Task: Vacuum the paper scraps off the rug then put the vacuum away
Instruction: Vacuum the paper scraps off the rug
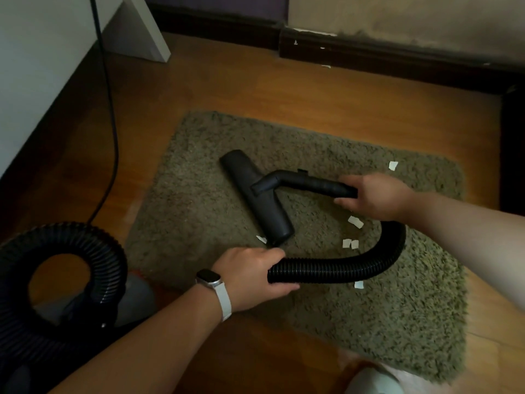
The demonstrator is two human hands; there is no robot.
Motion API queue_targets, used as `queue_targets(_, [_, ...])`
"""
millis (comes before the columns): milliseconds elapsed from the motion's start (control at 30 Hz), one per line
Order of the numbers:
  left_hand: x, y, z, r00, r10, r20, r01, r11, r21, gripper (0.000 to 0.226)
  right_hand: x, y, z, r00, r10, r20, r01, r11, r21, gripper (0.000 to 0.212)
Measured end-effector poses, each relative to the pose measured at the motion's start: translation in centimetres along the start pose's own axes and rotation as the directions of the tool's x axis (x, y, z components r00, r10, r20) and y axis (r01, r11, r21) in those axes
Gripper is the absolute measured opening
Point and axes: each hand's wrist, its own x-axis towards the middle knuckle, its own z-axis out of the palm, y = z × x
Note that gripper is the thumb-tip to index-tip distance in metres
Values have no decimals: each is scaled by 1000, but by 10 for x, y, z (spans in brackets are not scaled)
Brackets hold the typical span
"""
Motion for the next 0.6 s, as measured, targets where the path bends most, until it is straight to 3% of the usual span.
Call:
queue_targets(333, [12,15,-5,999,-42,-4,42,999,-4,48,-20,31,-22,988,148,-34,-149,989,-27,41])
queue_targets(600, [14,20,-6,1000,-29,1,29,1000,6,48,-26,42,-11,973,218,-68,-213,974,79,34])
